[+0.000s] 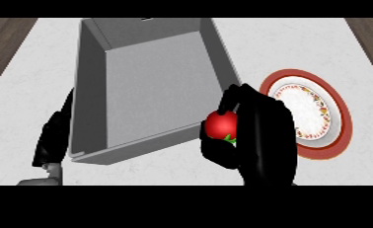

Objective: Pick the tomato from the plate and place it in the cardboard box

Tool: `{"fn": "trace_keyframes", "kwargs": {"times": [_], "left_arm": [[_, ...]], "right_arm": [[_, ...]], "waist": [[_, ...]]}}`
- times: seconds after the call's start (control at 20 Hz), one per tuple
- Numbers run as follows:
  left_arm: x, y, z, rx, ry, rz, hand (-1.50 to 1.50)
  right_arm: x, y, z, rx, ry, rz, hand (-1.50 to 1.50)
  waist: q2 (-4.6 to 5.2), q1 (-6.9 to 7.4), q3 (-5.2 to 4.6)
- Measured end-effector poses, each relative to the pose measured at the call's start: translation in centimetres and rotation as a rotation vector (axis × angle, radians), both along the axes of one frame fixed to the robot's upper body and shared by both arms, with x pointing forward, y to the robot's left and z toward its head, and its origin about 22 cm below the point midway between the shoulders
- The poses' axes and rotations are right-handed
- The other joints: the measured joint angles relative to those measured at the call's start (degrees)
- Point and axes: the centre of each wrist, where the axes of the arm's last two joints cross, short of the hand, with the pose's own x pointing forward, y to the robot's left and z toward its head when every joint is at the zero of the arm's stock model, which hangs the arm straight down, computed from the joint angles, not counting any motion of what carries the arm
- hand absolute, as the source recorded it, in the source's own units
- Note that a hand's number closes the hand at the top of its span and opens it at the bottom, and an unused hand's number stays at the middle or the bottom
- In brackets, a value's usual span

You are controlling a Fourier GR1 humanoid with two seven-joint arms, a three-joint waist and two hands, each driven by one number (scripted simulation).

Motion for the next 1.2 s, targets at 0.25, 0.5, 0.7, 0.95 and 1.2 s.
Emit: {"fn": "trace_keyframes", "kwargs": {"times": [0.25, 0.5, 0.7, 0.95, 1.2], "left_arm": [[-0.2, 0.0, 0.1, -0.002, -0.005, -0.006, 0.00], [-0.1, -0.3, -0.1, -0.005, 0.000, -0.008, 0.00], [-0.1, -0.8, 0.3, 0.005, -0.007, -0.014, 0.00], [0.6, -1.0, 0.7, 0.006, -0.009, -0.027, 0.00], [1.1, -1.1, 0.7, 0.000, -0.015, -0.043, 0.00]], "right_arm": [[1.9, 2.8, 3.1, 0.037, -0.079, 0.096, 1.50], [5.4, 5.3, 5.4, 0.034, -0.081, 0.116, 1.50], [8.6, 6.8, 6.0, 0.026, -0.047, 0.106, 1.50], [12.5, 8.2, 5.5, 0.030, 0.026, 0.087, 1.50], [16.0, 8.8, 4.0, 0.047, 0.101, 0.048, 1.50]], "waist": [[0.04, 0.30, -0.02], [0.14, 0.69, -0.04], [0.21, 1.03, -0.04], [0.45, 1.66, -0.05], [0.79, 2.50, -0.06]]}}
